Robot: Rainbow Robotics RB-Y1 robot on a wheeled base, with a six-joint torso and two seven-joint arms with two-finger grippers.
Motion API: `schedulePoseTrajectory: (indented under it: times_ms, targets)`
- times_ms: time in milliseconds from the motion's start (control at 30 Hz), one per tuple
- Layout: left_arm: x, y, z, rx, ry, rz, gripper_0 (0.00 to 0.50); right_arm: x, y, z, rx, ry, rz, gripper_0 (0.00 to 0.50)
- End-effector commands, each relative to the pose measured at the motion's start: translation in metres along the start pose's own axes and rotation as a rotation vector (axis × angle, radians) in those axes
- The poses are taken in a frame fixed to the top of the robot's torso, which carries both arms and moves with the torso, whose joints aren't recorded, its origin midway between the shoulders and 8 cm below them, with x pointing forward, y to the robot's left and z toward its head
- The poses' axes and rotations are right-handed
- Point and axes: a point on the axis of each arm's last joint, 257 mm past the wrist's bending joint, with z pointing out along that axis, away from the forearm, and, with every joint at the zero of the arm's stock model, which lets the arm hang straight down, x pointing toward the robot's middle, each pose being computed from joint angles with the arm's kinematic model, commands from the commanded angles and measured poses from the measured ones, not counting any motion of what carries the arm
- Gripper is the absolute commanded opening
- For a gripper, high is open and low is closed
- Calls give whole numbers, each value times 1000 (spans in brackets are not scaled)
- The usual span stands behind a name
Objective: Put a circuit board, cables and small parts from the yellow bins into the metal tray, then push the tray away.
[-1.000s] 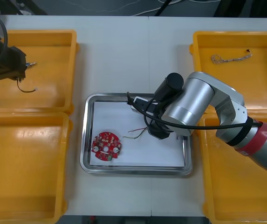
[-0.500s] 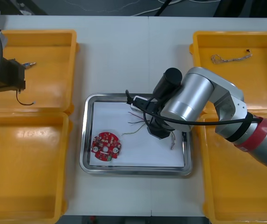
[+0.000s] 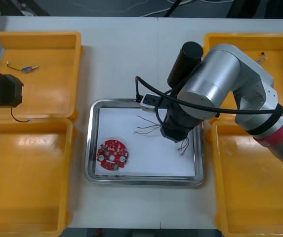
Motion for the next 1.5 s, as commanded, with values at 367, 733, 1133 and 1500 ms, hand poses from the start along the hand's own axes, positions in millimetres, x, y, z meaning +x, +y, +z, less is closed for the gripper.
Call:
schedulePoseTrajectory:
  times_ms: [367,733,1133,1500]
  targets:
    - [1,4,-15,-26,-21,215,0,-7,35,-33,-40,-63,-244,0]
    - [1,5,-14,-30,-20,212,0,17,61,-8,-71,-67,-262,3]
    - [1,8,-14,-39,-20,208,0,18,74,20,6,-69,-332,22]
    - [2,10,-13,-47,-21,203,0,22,95,31,-19,-72,-395,27]
